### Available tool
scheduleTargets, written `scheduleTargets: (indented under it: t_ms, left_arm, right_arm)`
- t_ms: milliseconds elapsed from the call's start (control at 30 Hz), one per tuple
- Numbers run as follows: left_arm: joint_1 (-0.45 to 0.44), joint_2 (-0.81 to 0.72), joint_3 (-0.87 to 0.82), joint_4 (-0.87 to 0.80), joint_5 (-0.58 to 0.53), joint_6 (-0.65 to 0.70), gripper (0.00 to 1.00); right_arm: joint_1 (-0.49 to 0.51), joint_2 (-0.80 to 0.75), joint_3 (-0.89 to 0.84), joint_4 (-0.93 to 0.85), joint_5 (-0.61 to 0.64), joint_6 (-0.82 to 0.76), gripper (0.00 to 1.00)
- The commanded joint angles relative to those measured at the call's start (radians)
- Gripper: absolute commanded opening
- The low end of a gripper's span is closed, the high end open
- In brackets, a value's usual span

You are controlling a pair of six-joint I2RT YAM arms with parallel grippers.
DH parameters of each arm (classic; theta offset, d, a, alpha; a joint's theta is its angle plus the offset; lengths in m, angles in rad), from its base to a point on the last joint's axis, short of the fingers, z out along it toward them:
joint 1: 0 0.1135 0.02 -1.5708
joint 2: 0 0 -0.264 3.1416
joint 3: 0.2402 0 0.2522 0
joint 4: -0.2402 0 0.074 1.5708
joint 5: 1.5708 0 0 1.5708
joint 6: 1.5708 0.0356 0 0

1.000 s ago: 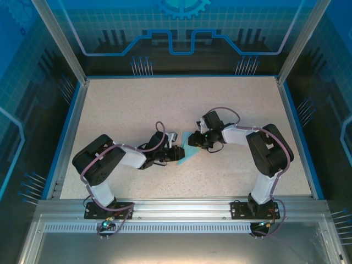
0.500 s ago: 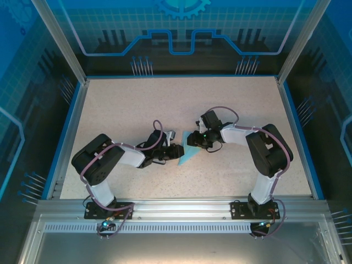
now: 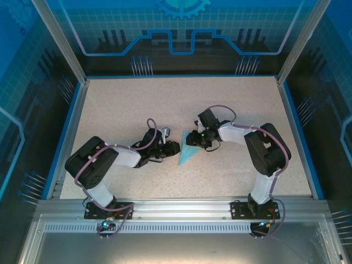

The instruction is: Fold a paper plane with a square sheet of paper (pick it up from the middle)

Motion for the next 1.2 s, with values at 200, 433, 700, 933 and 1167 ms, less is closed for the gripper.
scheduleTargets:
  t_ms: [200, 433, 700, 933, 1167]
  left_arm:
    - [0.001, 0.001, -0.001, 0.116, 0.081, -0.040, 0.34]
    - [-0.008, 0.034, 0.028, 0.105, 0.114, -0.047, 0.30]
    - [-0.022, 0.038, 0.036, 0.109, 0.158, -0.021, 0.26]
    - [-0.026, 0.047, 0.065, 0.005, 0.112, 0.009, 0.24]
    - [-0.027, 0.078, 0.081, -0.050, 0.091, 0.006, 0.22]
  right_arm:
    - [0.017, 0.074, 0.011, -0.120, 0.116, 0.011, 0.49]
    - [0.019, 0.097, 0.029, -0.158, 0.135, 0.025, 0.51]
    - [0.019, 0.139, 0.060, -0.211, 0.154, 0.066, 0.51]
    - [0.019, 0.150, 0.065, -0.221, 0.159, 0.073, 0.52]
    - [0.018, 0.158, 0.066, -0.224, 0.159, 0.068, 0.53]
